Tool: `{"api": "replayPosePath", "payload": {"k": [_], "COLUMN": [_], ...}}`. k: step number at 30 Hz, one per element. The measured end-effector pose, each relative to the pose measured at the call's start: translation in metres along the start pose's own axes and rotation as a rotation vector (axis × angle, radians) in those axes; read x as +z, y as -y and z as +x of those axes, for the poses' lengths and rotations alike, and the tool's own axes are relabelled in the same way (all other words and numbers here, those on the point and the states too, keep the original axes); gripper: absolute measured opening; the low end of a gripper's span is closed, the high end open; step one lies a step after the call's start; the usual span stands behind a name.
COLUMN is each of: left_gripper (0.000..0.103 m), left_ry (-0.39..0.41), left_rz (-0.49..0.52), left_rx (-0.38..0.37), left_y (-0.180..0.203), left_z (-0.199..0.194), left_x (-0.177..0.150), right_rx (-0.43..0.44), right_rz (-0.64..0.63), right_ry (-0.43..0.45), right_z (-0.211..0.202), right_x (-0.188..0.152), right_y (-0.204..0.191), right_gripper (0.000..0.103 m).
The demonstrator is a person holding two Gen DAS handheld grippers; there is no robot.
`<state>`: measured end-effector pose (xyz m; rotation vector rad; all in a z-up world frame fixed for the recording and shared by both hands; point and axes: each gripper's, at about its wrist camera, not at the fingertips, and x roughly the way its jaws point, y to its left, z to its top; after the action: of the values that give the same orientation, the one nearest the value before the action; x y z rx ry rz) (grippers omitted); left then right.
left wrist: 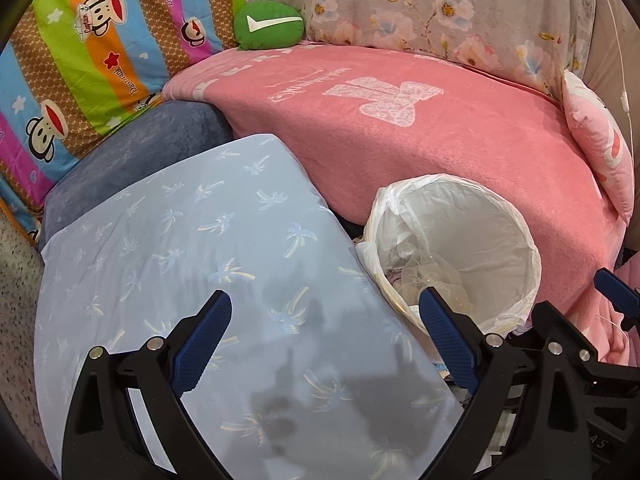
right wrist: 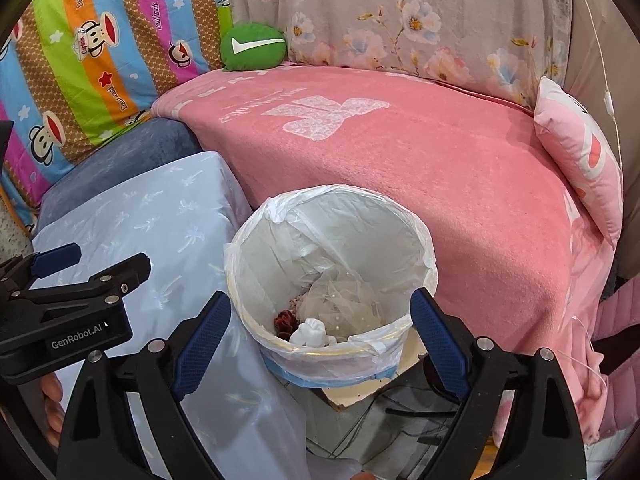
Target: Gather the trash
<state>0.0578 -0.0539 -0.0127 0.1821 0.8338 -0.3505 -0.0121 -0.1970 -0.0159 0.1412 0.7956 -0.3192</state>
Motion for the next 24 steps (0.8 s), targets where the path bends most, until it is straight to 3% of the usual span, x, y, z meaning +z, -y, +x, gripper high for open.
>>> {"api": "replayPosePath", "payload": {"k": [2,24], "left_gripper": [0.092,0.093], "left_ry": [-0.002,0.001], "left_rz": [-0.003,-0.004], "left_rx": [0.003,0.041], "left_y": [-0.001,0.0009], "left_z": [0.0001,0.0002], "left_x": [-0.0006,-0.0074], "right_rx": [-0.004,-0.048], "right_rz": [-0.006,-0.033], "right_ry": [0.0,-0.003], "right_z": [-0.0001,-0.0037], "right_x": [-0.0008,-0.0068], "right_y": [0.0001,-0.0014], "right_gripper": [0.098,0.098]}}
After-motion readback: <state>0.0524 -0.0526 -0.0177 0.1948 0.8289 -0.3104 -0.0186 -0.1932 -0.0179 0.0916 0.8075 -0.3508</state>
